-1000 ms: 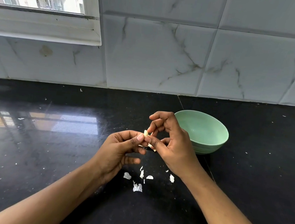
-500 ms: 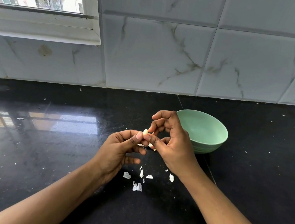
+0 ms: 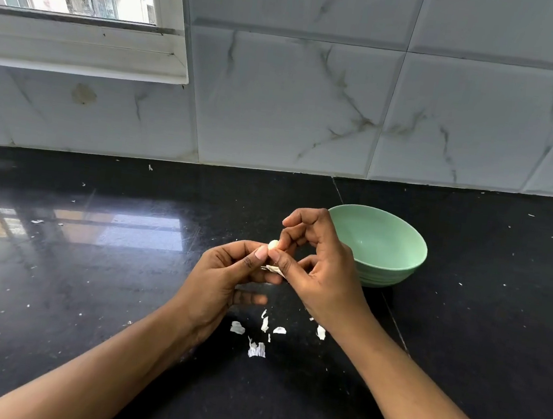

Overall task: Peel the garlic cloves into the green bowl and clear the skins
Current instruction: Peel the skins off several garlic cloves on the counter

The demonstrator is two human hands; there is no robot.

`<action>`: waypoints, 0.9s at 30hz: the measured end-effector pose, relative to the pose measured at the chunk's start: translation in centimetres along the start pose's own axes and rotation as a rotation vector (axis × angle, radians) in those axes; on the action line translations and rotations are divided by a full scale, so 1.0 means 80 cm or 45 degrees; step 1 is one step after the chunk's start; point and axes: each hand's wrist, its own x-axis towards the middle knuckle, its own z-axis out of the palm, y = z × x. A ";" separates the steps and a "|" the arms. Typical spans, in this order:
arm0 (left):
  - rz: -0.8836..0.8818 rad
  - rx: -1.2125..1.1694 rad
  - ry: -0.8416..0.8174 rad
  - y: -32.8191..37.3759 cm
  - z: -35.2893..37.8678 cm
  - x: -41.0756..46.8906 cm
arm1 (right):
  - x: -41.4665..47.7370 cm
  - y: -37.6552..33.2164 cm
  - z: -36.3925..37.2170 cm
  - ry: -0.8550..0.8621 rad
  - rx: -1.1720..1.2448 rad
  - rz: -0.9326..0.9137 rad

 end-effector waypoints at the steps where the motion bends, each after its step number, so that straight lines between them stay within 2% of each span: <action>1: 0.002 -0.007 0.005 0.000 0.000 0.000 | 0.000 0.000 0.000 0.008 -0.004 -0.006; 9: 0.059 -0.027 0.039 0.001 0.000 0.000 | 0.001 -0.005 -0.002 0.097 -0.041 -0.031; 16: 0.116 -0.002 0.086 -0.002 0.002 0.000 | -0.002 -0.008 0.002 0.189 0.045 -0.003; 27: 0.109 0.002 0.093 -0.005 0.000 0.001 | -0.004 -0.005 0.005 0.212 0.047 0.007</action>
